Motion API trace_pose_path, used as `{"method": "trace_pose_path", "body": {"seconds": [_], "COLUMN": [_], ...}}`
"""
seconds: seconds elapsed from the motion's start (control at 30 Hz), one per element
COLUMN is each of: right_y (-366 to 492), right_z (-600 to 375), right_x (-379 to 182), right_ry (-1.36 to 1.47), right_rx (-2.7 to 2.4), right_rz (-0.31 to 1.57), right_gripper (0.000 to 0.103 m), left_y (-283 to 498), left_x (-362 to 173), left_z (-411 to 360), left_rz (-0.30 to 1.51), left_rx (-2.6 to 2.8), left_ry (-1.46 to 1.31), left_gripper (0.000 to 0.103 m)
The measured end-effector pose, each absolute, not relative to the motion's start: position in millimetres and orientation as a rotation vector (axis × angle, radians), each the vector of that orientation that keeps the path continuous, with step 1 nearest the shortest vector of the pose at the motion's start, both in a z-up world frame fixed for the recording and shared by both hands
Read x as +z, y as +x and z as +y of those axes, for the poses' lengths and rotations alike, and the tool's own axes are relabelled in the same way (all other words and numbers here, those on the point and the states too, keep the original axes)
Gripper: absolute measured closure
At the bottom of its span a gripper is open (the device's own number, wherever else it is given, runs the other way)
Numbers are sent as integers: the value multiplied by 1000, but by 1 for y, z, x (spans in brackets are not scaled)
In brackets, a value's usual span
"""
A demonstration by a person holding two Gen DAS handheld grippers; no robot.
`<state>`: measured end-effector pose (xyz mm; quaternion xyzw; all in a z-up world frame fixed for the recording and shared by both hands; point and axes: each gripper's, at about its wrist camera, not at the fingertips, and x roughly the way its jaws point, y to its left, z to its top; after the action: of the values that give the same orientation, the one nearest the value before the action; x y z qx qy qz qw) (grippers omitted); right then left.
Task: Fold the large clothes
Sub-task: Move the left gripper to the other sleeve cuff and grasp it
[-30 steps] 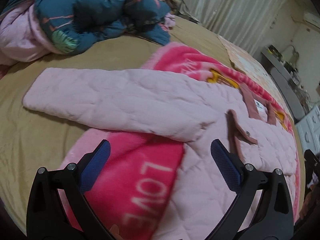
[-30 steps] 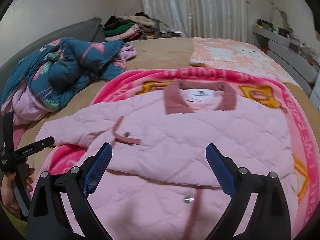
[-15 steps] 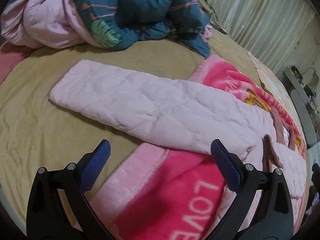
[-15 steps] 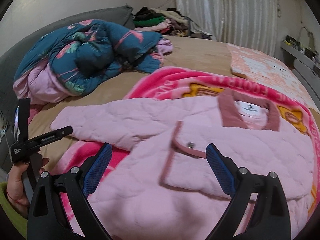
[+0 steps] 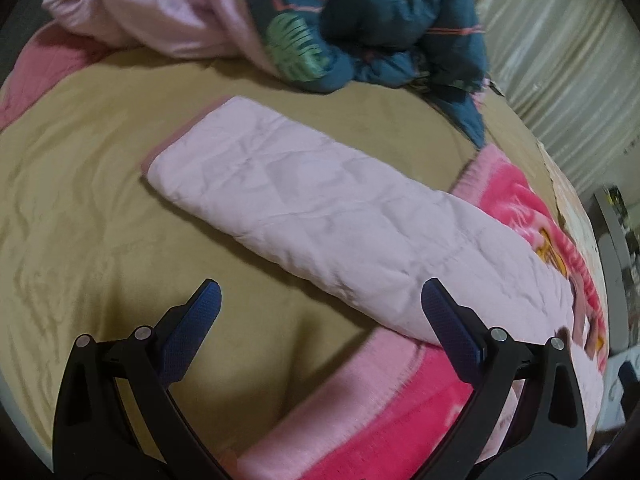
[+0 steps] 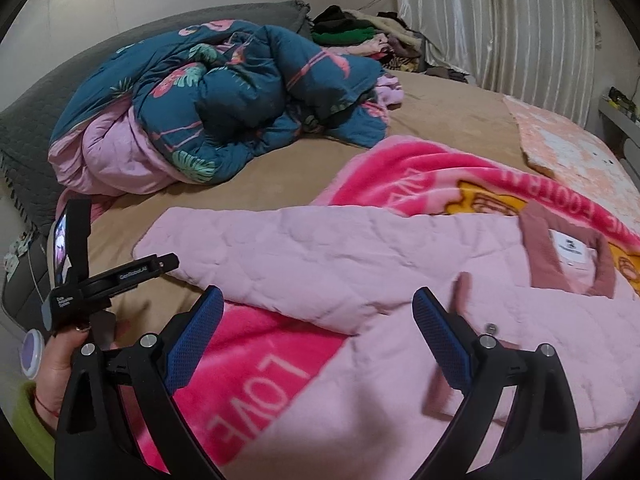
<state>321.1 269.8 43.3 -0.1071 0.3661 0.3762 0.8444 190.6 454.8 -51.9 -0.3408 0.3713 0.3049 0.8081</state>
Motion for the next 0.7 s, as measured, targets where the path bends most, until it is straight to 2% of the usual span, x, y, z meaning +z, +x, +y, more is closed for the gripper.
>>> {"method": "trace_pose_path", "body": {"seconds": [0.33, 0.5, 0.53, 0.57, 0.6, 0.67, 0.7], "right_y": [311, 315, 314, 314, 315, 316, 318], "right_z": [290, 276, 273, 269, 265, 257, 252], "right_x": [23, 18, 18, 18, 19, 20, 20], "right_ry": [-230, -181, -177, -174, -171, -168, -161], "right_rx": [824, 800, 797, 796, 794, 779, 771], "right_rz": [813, 845, 843, 841, 839, 833, 831], "right_gripper": [8, 8, 8, 8, 8, 8, 8], "left_y": [177, 177, 176, 174, 170, 168, 168], "left_x": [-104, -109, -109, -108, -107, -103, -98], "left_z": [510, 520, 521, 523, 525, 526, 525], "left_rz": [774, 718, 705, 691, 662, 636, 619], "left_rx": [700, 693, 696, 702, 694, 684, 679], "left_ry": [-994, -989, -982, -980, -995, -1004, -988], "left_gripper": [9, 12, 28, 40, 64, 74, 87]}}
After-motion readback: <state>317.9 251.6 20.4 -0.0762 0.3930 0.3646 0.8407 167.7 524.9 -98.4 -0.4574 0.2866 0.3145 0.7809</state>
